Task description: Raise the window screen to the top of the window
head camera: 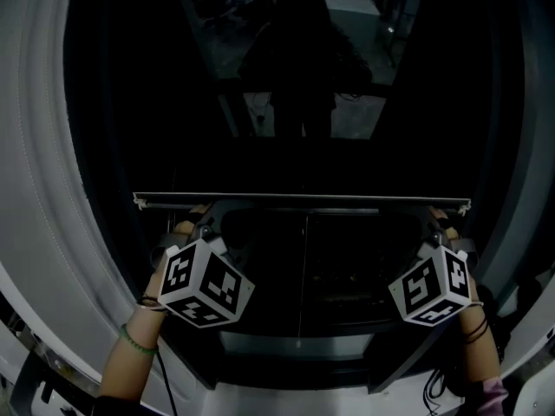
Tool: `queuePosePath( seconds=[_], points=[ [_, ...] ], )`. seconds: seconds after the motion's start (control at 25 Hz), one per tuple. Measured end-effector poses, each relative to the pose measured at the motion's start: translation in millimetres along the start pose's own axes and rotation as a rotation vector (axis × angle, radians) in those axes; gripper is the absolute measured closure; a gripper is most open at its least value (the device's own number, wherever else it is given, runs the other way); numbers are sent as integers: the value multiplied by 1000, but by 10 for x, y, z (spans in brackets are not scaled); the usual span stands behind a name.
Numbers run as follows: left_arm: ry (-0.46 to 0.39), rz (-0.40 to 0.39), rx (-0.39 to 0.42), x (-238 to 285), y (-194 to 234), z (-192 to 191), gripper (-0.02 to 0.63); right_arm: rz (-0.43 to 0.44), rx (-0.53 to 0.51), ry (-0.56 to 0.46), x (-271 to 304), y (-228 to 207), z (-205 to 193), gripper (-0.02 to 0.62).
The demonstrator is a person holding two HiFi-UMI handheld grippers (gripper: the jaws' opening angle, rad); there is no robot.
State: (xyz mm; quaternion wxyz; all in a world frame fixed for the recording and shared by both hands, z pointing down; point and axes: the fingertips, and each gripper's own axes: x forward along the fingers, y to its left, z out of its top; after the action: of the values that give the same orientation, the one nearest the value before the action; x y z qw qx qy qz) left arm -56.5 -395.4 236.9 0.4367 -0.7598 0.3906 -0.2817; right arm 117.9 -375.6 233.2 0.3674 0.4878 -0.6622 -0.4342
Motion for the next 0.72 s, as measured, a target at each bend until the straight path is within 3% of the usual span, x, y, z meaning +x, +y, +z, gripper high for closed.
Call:
queuePosePath(
  seconds=[0.24, 0.72],
  points=[
    [-18, 35, 20, -82, 367, 182, 554, -43, -6, -38, -55, -370, 185, 552],
    [-43, 184, 96, -182, 1491, 730, 554, -227, -42, -101, -117, -1532, 624, 548]
  ],
)
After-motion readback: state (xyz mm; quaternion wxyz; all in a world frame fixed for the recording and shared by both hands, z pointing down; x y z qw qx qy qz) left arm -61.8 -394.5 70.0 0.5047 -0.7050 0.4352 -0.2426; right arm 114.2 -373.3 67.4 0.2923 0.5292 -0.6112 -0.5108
